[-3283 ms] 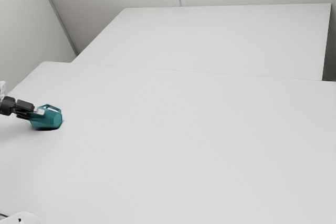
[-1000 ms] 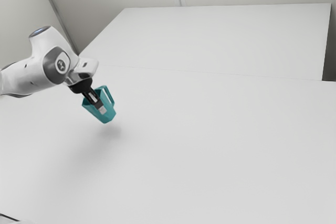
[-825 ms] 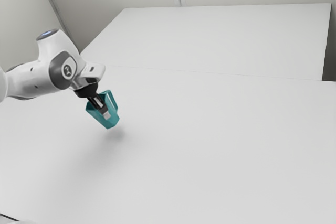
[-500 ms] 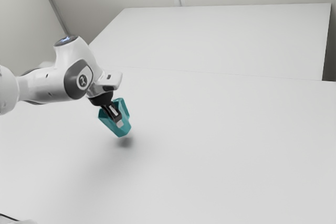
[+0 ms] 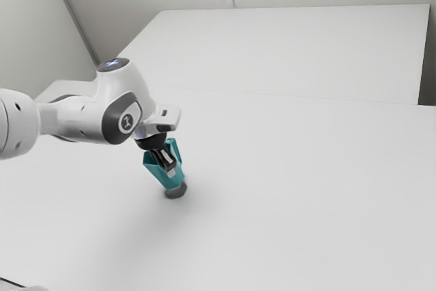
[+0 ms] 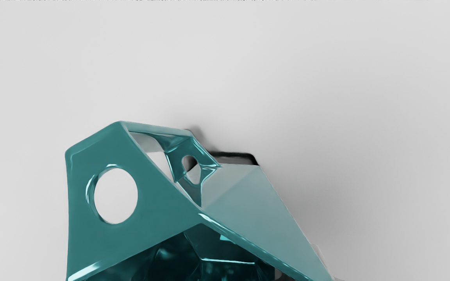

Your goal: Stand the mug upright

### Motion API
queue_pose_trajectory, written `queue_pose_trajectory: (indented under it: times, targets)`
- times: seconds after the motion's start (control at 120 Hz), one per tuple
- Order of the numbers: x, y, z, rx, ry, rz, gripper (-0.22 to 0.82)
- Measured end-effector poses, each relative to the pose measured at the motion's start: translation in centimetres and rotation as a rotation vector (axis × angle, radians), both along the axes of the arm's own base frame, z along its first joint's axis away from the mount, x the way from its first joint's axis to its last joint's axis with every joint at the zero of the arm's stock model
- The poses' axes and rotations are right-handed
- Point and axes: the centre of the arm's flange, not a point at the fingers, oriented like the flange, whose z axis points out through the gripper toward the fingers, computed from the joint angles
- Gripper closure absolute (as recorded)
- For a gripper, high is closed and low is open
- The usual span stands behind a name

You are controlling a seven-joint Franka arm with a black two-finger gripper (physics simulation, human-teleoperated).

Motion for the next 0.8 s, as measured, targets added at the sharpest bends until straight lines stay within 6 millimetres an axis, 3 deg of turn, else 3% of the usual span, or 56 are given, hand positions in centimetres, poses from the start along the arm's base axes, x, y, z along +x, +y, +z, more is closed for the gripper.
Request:
queue_pose_trajectory:
  times: [0.4, 0.8]
  targets:
    - [0.2, -0.3, -1.6, 0.018, 0.044, 0.064, 0.79]
    - [1.2, -2.0, -2.0, 0.027, 0.04, 0.065, 0.79]
